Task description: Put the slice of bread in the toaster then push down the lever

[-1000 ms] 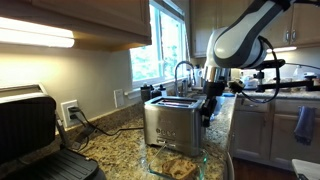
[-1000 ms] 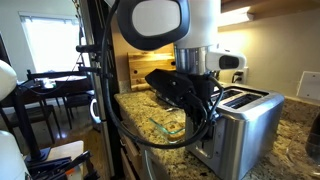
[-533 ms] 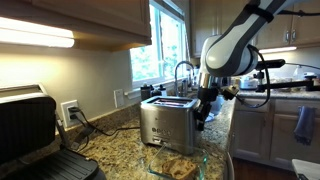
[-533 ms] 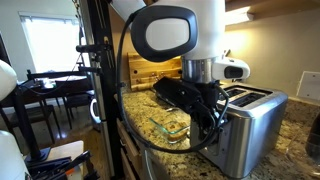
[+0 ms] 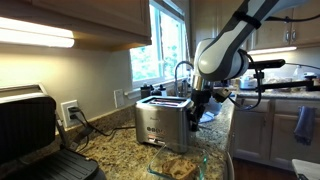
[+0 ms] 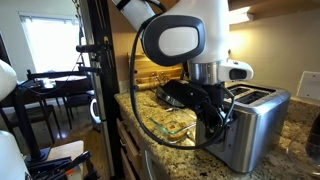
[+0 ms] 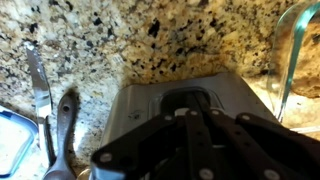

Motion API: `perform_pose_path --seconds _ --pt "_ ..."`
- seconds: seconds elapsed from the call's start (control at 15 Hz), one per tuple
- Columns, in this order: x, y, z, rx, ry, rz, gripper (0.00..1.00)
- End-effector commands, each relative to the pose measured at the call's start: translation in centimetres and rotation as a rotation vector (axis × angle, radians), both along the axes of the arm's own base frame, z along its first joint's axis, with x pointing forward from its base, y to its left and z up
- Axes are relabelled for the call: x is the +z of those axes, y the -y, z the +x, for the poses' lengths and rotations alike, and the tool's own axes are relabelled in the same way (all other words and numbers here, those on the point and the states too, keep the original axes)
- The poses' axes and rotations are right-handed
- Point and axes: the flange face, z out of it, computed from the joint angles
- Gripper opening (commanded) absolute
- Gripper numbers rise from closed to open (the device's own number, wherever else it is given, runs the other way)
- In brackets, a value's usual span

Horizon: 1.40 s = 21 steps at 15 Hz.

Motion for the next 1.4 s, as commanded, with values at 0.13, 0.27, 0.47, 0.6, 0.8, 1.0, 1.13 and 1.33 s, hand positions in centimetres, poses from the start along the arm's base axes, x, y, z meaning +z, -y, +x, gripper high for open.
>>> perform_pose_path --seconds 0.13,0.27,0.47,0.6,0.8,1.0,1.13,1.33 --pt "-2.3 -0.3 2.2 -0.034 -0.001 0.005 0.03" --pt "-1.6 -0.1 2.0 -0.029 0.002 0.011 0.03" --pt "-0.7 0.1 1.4 -0.028 0.008 0.015 0.02" --pt "-0.4 0.2 1.0 -0.028 0.011 0.014 0.03" --pt "0.2 0.3 0.3 -0.027 0.019 0.015 0.02" --pt "0.8 0.5 0.2 -0.028 0.027 0.021 0.02" --pt "1.3 0.6 -0.3 -0.028 0.036 0.029 0.02" --pt "1.8 1.0 -0.7 -0.032 0.047 0.035 0.02"
